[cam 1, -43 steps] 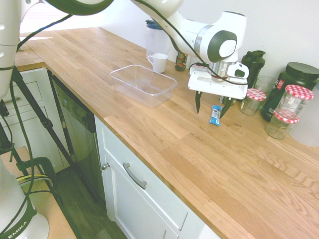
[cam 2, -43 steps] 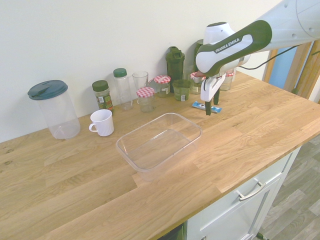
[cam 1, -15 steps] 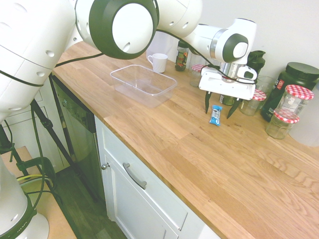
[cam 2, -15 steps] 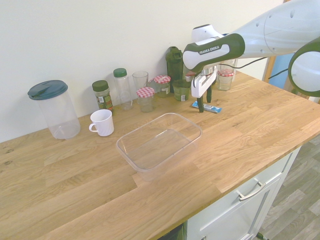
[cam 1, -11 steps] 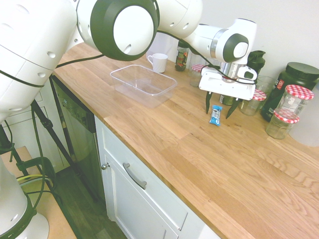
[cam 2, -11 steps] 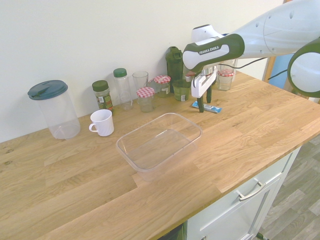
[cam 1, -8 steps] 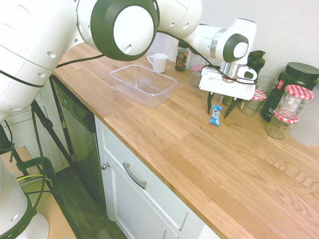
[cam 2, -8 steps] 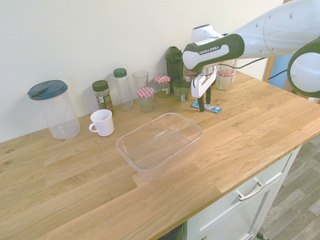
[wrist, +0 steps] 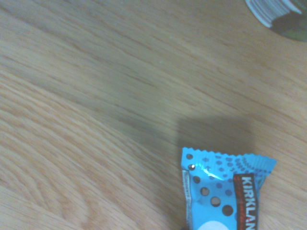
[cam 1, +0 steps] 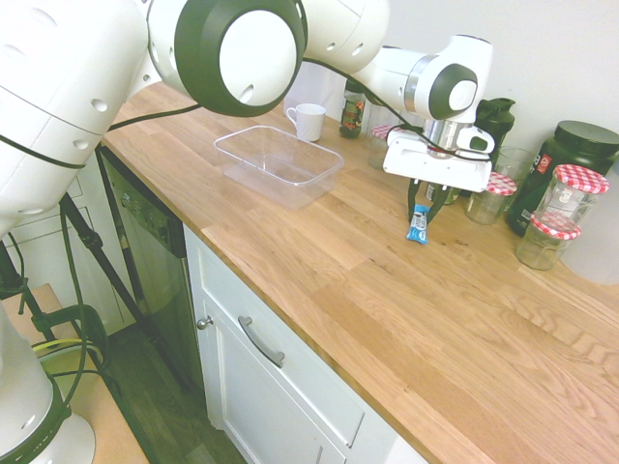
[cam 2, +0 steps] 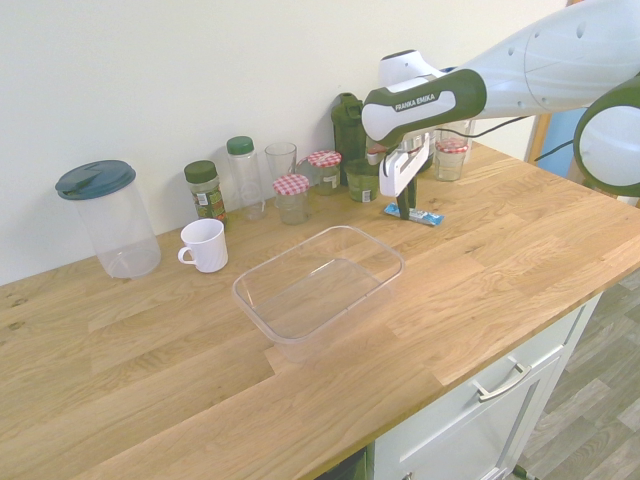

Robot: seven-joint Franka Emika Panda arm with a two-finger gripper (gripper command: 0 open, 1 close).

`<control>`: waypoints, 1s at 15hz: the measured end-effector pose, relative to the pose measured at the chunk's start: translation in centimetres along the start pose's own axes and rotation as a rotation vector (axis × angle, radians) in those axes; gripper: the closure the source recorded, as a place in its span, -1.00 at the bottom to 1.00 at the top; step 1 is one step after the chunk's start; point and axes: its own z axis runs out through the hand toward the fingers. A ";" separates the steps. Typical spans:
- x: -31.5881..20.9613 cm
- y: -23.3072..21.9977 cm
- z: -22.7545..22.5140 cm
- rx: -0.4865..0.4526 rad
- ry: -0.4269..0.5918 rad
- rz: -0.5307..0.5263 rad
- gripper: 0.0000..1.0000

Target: Put the protein bar into the container

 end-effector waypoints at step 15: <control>-20.7 -10.3 -15.3 -0.002 0.178 0.011 1.00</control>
